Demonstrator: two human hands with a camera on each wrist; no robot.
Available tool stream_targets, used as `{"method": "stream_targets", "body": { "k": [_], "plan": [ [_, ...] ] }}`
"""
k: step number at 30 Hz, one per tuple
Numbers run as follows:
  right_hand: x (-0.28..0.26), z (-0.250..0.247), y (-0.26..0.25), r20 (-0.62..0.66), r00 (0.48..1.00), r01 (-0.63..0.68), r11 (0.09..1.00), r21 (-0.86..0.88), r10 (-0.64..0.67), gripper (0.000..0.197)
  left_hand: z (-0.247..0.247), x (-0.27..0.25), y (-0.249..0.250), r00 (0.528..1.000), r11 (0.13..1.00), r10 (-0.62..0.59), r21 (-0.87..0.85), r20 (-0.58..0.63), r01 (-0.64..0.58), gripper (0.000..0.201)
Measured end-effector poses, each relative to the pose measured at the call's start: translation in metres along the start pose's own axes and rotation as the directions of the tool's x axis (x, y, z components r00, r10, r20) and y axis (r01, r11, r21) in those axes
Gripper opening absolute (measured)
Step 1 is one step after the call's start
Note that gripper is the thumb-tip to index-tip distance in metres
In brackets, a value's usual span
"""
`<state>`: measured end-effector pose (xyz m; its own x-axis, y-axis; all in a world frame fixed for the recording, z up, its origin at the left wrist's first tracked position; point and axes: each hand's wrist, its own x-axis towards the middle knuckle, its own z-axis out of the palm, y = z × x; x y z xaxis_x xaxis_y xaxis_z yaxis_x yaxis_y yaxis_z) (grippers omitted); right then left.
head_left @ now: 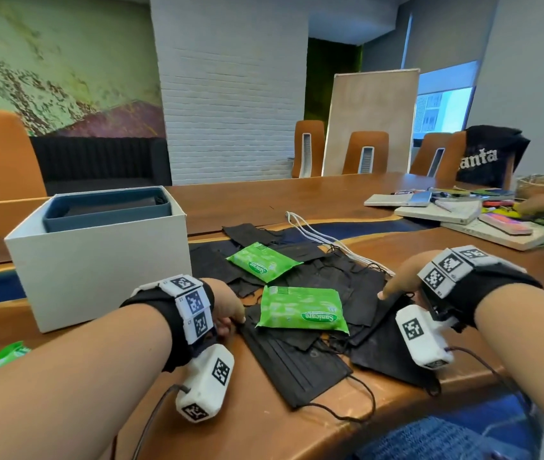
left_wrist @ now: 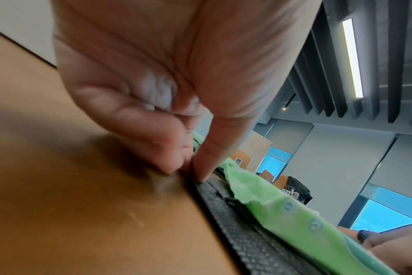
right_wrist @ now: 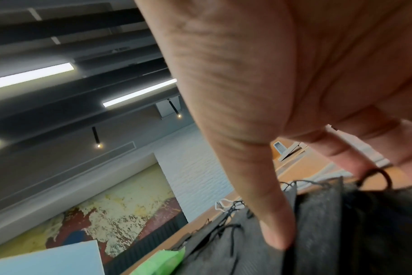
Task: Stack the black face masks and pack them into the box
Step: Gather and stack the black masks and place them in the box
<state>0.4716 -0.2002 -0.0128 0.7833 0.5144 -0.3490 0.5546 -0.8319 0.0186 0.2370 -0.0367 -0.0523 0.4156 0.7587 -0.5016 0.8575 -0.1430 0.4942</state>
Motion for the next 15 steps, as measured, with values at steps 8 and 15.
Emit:
{"method": "stream_targets", "body": {
  "k": [8, 15],
  "plan": [
    [0.012, 0.011, -0.005, -0.004, 1.0, 0.03, 0.998, 0.051, -0.03, 0.037, -0.02, -0.017, 0.009, 0.979, 0.976, 0.194, -0.087, -0.061, -0.199, 0.015],
    [0.0, -0.012, -0.014, -0.144, 0.986, 0.113, 0.961, 0.253, -0.078, 0.036, -0.052, -0.052, 0.004, 0.937, 0.91, 0.25, -0.271, -0.245, -0.314, 0.019]
  ]
}}
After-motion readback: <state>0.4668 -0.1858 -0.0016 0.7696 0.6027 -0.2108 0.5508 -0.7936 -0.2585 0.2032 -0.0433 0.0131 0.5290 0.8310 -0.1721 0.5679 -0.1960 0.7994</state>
